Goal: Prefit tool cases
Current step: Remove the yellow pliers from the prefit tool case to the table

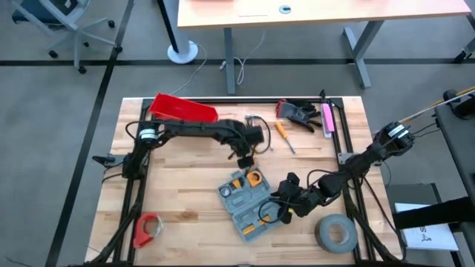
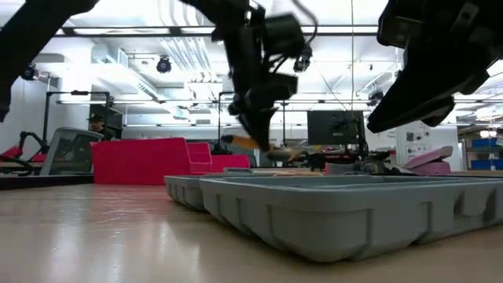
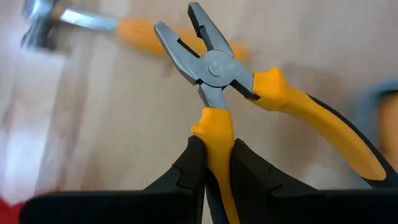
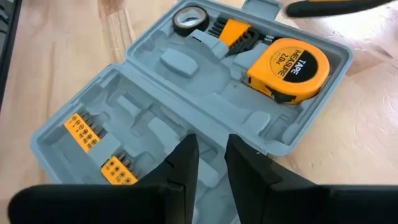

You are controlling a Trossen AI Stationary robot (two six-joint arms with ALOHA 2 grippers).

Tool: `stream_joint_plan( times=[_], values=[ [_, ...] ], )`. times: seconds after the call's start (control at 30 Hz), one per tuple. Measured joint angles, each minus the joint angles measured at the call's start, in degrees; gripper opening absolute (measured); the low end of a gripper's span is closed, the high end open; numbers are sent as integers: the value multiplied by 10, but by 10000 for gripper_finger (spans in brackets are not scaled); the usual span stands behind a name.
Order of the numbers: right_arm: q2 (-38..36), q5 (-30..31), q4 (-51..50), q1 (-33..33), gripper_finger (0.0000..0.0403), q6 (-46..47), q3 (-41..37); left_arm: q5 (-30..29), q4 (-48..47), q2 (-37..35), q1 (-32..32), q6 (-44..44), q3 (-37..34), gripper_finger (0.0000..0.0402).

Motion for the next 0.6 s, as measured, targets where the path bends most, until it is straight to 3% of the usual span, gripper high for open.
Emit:
stream_joint_plan(
  times=[0.33,0.6],
  values=[
    [0,20,1,8,57,6,0,4,4,0,80,-49,-24,52],
    [0,21,2,8,70,6,0,39,-6,0,111,-122,-25,52]
  ],
)
